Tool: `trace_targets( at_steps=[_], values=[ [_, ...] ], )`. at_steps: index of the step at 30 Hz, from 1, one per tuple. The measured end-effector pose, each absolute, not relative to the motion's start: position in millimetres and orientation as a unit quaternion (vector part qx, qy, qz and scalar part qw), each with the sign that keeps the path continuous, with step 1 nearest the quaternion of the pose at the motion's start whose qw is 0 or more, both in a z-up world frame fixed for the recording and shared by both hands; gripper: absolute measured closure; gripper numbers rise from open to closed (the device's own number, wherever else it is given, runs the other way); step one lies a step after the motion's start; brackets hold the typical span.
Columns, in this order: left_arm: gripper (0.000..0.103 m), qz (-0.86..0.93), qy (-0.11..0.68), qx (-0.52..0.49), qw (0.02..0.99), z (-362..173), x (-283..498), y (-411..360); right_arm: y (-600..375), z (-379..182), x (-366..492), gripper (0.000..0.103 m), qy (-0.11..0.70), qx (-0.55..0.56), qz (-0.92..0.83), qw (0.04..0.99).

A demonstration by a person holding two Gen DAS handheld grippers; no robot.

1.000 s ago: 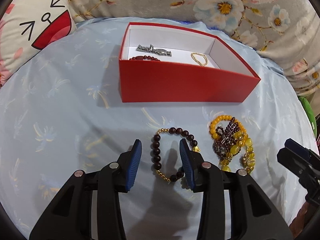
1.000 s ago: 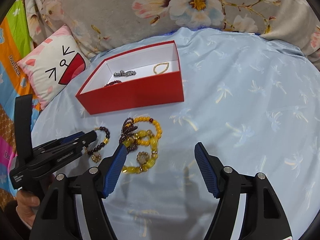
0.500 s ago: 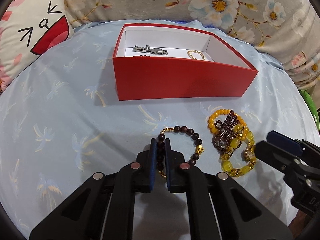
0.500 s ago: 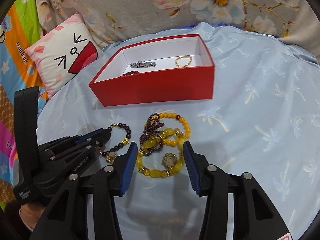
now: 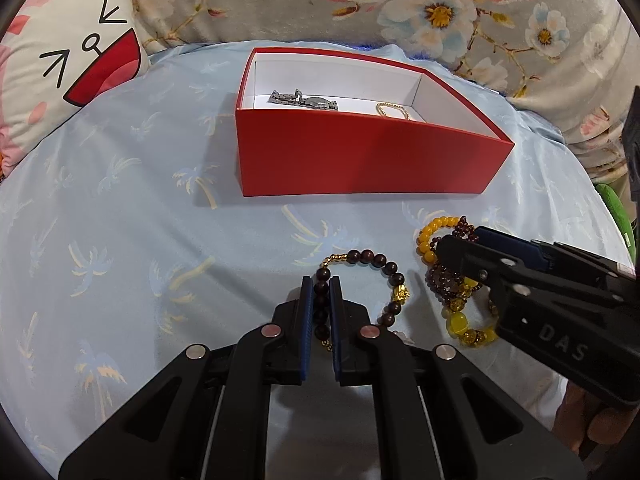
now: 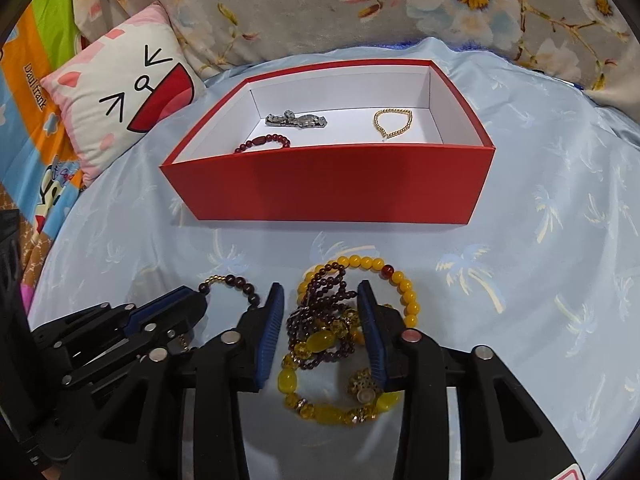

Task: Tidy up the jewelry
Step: 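Grasp the dark bead bracelet with the left tool while the right tool grasps the purple beaded bracelet, then carry both bracelets into the red box and open both tools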

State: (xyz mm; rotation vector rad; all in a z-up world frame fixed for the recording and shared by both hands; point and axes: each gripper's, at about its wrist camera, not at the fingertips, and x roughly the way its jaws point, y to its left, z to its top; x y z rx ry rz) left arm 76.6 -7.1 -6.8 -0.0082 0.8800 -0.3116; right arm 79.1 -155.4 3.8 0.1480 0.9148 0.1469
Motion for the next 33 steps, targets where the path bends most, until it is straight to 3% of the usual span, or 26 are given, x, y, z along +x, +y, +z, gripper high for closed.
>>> trace_targets(
  at_steps=[5, 7, 33],
  values=[
    [0.095, -0.150, 0.424, -0.005, 0.893, -6.7, 76.1, -6.7, -158.0, 2.1, 83.5, 0.085, 0.441, 0.075, 0.074, 0.891],
    [0.095, -0.151, 0.425, -0.006, 0.893, -6.7, 76.0, -6.6, -157.8, 3.6, 83.4, 0.096, 0.440, 0.073, 0.077, 0.892],
    [0.096, -0.164, 0.429, -0.030, 0.888, 14.9, 67.3, 2.4, -215.2, 79.4, 22.0, 0.097, 0.356, 0.152, 0.075, 0.919]
  ],
)
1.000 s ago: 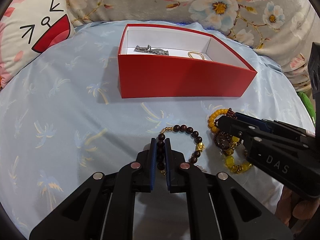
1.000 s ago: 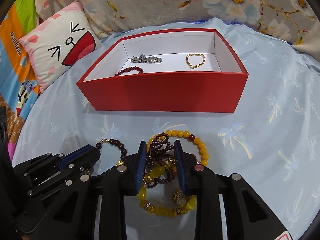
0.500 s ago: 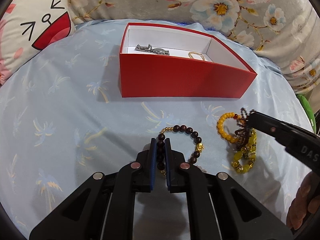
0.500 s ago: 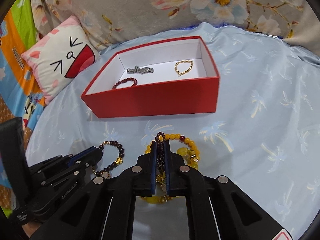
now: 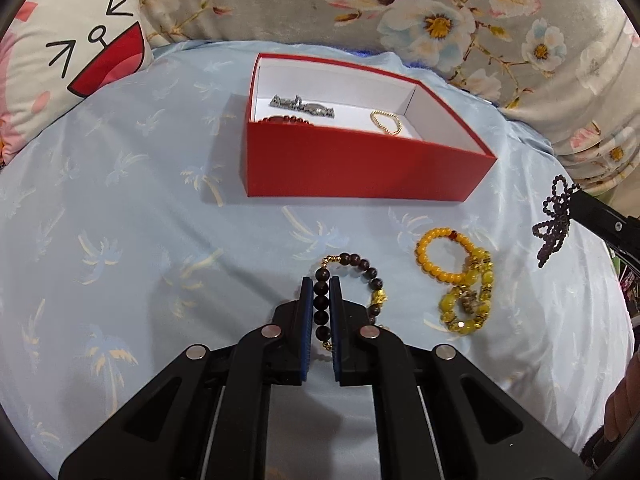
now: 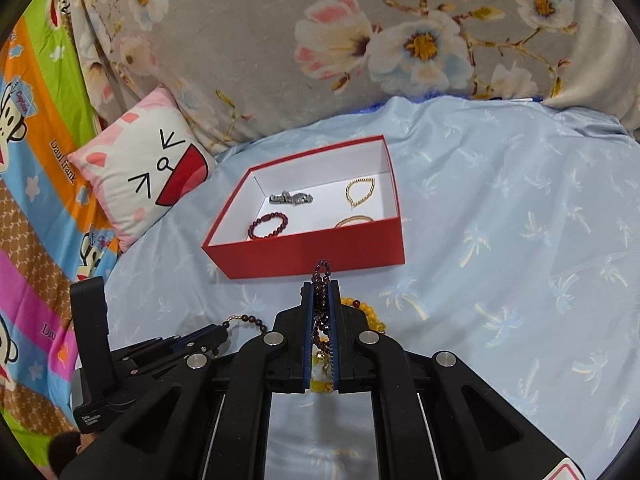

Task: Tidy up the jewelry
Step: 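Carry both bracelets into the red box and open both tools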

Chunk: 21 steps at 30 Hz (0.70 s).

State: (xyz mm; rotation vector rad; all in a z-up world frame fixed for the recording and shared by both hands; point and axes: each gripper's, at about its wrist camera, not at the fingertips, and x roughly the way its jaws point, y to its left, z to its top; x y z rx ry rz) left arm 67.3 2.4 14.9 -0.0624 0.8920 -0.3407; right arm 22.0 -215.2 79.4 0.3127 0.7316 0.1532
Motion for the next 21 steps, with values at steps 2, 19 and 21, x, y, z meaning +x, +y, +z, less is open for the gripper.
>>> trace_targets(
  at_steps=[2, 19, 21],
  values=[
    [0.096, -0.170, 0.423, -0.032, 0.889, 23.3, 63.6, 4.4, -218.2, 83.3, 19.1, 0.097, 0.351, 0.153, 0.071, 0.921],
    [0.096, -0.209, 0.358, -0.035, 0.909, 107.2, 62.5, 2.2, -225.6, 94.4, 23.4, 0.097, 0.339, 0.148, 0.070, 0.926],
    [0.096, -0.210, 0.348, -0.035, 0.913, 117.3, 69.3, 0.6, -222.9, 99.4, 30.4, 0.097, 0.336, 0.143, 0.073, 0.928]
  ],
)
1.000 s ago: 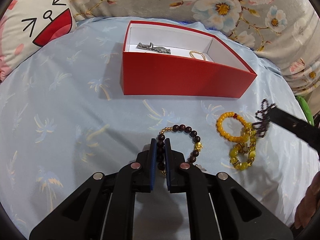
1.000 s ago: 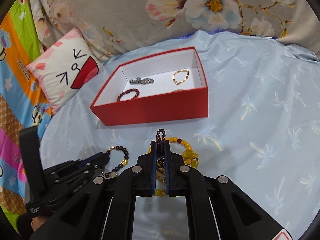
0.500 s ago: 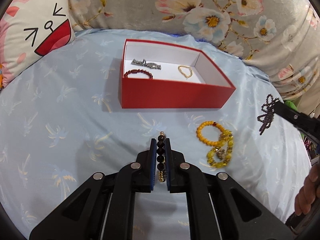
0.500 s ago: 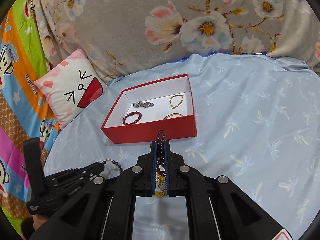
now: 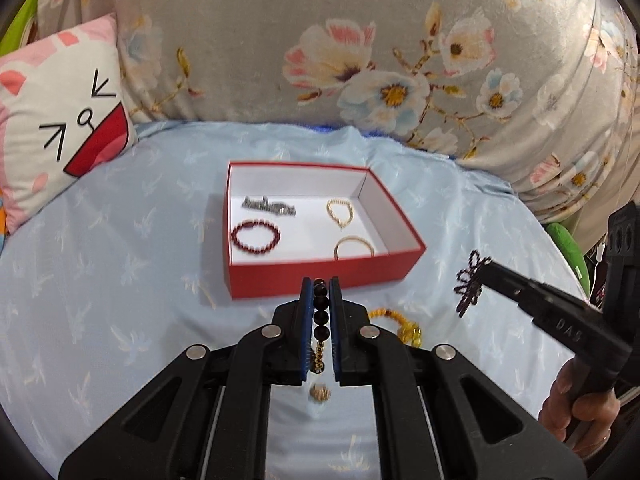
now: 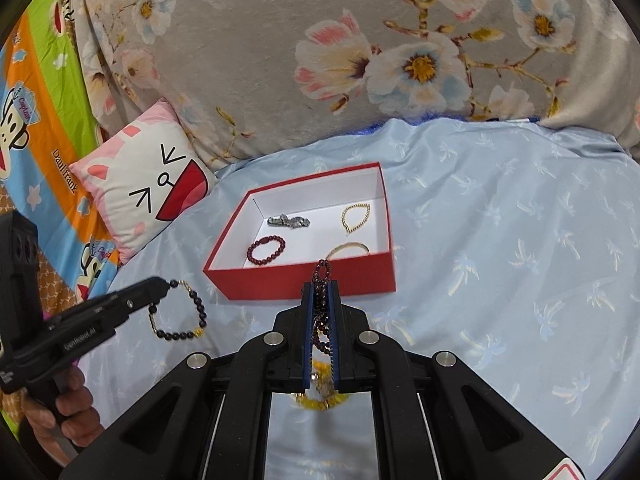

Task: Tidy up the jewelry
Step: 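Carry both bracelets into the red box and open both tools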

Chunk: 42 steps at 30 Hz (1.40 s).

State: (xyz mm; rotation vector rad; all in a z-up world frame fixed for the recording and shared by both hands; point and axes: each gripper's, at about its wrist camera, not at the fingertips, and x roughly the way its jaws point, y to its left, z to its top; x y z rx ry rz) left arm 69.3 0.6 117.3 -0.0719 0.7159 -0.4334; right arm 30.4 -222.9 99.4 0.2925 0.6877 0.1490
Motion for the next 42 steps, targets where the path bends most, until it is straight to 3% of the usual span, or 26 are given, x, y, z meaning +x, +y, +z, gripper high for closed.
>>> trace_targets(
  at_steps=[12, 39, 42],
  values=[
    [0.095, -0.204, 0.316, -0.028, 0.926, 143.6, 143.0, -19.6, -217.8, 110.1, 107.6, 0.097, 0.335, 0.139, 0.085, 0.928],
    [0.095, -0.178, 0.380, -0.023, 0.907, 70.9, 249.7, -47.3, -208.0, 51.0, 214.5, 0.096, 0.392, 0.124, 0.066, 0.909],
    [0.094, -0.174, 0.372, -0.021, 0.911, 70.9, 249.6, -47.9, -205.8, 52.6, 213.7, 0.091, 0.384, 0.113, 0.059, 0.914]
  ],
)
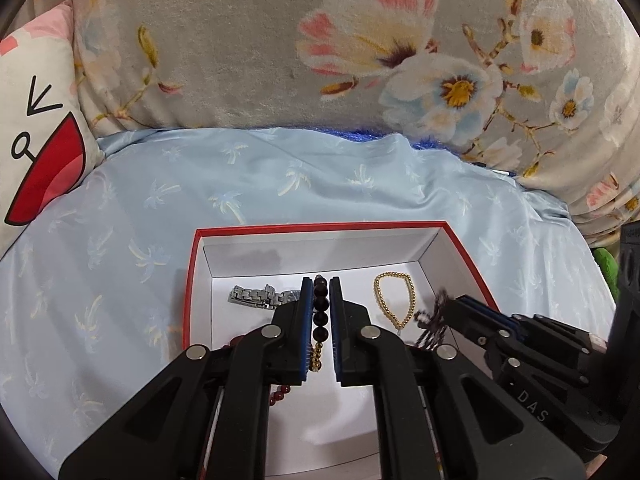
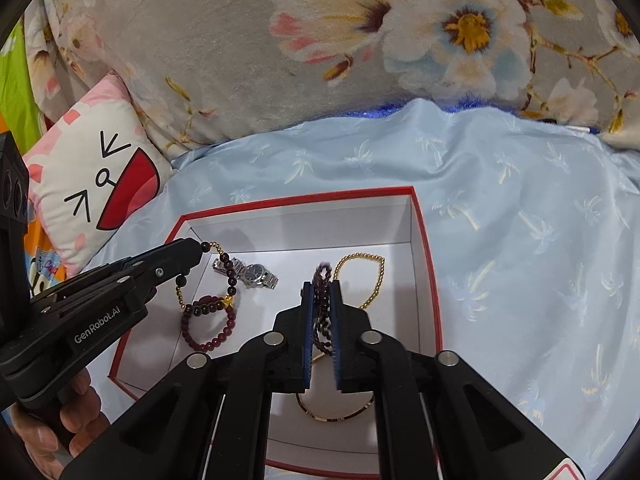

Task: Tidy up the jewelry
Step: 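Carry both bracelets into the red box and open both tools, then withdraw both tools from the box toward the remaining jewelry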

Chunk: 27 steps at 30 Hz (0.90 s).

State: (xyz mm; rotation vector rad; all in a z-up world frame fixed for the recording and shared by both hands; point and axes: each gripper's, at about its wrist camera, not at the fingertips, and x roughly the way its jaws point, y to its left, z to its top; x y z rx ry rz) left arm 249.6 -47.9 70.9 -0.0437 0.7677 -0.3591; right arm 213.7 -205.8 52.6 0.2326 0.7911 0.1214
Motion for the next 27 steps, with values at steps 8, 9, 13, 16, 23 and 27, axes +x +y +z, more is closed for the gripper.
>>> trace_targets(
  at_steps=[8, 9, 13, 16, 23, 27],
  values=[
    [0.070, -0.160, 0.353, -0.030, 0.921, 86.0, 235.9, -37.9, -216.5, 79.6, 190.0, 0.070, 0.344, 0.125, 0.057, 0.929],
    [0.070, -0.158, 0.353, -0.028, 0.922, 87.3, 233.9, -38.1, -217.5, 81.7, 185.4, 0.070, 0.341, 0.127, 0.057, 0.930],
    [0.070, -0.154, 0.351, -0.025, 0.923, 91.7, 220.1, -36.5, -218.9, 85.8, 166.4, 0.070, 0.337, 0.129, 0.060, 0.931],
    [0.070, -0.153, 0.354, -0.027, 0.922, 93.6, 207.7, -35.1, -217.6, 86.6, 151.9, 0.070, 0.337, 0.132, 0.064, 0.930],
    [0.070, -0.154, 0.358, -0.020, 0.921, 96.2, 181.5, -36.3, -216.3, 85.2, 124.3, 0.070, 0.345, 0.139, 0.065, 0.926],
    [0.070, -0.154, 0.362, -0.021, 0.919, 96.5, 167.3, -33.5, -215.7, 83.9, 108.4, 0.070, 0.348, 0.142, 0.066, 0.925]
  ],
)
